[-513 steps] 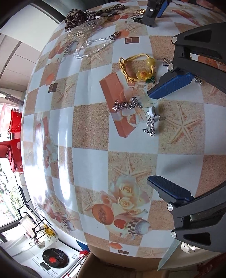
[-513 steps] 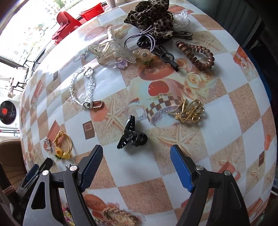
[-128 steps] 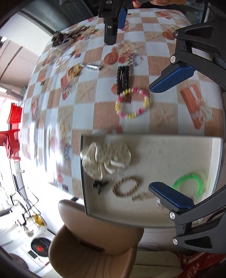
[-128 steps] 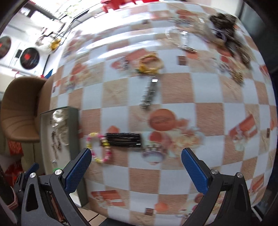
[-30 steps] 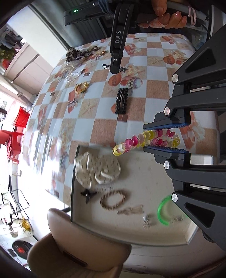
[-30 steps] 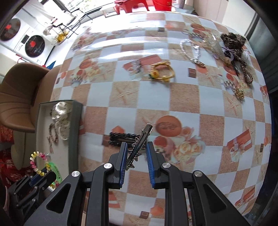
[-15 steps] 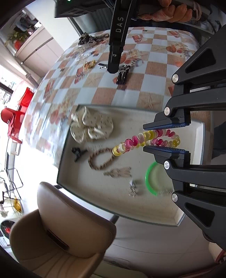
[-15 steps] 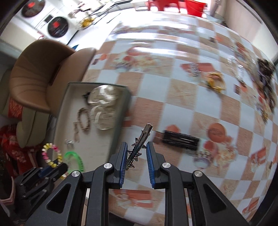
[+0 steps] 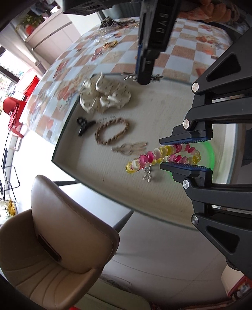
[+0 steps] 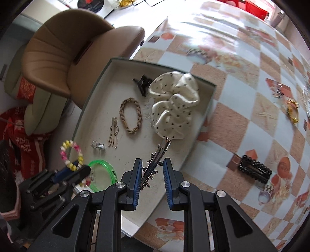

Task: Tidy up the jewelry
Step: 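Carry both items over the white tray and open both tools to drop them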

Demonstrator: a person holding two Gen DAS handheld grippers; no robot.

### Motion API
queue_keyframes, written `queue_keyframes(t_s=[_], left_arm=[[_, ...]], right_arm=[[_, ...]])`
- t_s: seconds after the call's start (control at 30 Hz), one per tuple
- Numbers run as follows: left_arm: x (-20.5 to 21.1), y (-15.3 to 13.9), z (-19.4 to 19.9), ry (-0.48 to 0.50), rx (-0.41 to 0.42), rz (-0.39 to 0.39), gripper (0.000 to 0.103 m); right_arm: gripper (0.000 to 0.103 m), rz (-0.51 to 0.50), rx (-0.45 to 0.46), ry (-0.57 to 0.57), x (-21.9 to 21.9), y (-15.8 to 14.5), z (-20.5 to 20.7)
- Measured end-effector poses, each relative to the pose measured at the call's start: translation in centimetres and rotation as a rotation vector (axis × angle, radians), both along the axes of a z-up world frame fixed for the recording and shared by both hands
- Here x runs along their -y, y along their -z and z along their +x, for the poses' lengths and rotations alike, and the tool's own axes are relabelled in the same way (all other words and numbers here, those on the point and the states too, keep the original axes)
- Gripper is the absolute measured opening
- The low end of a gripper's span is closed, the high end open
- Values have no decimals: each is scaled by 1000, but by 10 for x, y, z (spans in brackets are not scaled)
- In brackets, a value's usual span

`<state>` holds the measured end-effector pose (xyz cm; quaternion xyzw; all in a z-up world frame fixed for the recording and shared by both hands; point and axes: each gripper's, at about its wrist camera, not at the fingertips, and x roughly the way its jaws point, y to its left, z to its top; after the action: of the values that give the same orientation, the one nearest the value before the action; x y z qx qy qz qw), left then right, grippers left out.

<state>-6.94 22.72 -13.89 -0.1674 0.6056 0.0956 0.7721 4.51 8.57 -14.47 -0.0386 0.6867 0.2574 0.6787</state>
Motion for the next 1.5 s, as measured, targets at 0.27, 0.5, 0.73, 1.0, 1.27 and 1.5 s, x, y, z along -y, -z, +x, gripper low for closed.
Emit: queue_keyframes(t_s=[0.27, 0.5, 0.73, 1.0, 1.27, 1.5], left_arm=[[-8, 15, 7, -13, -13, 5, 21], [-7, 22, 7, -11, -19, 7, 21], [-5, 29, 2, -8, -39, 15, 21], [-5, 24, 4, -1, -26, 29, 21], [-2, 21, 32, 34, -7, 42, 21], [12, 37, 61, 102, -51, 95, 22]], right_arm=[[24, -56, -24, -39, -13, 25, 4], [24, -106, -48, -53, -20, 46, 3], [24, -117, -39, -60, -23, 51, 4], [52, -87, -49, -49, -27, 44, 8], [54, -30, -4, 7, -14, 9, 11], [55, -21, 5, 87, 22, -5, 12]])
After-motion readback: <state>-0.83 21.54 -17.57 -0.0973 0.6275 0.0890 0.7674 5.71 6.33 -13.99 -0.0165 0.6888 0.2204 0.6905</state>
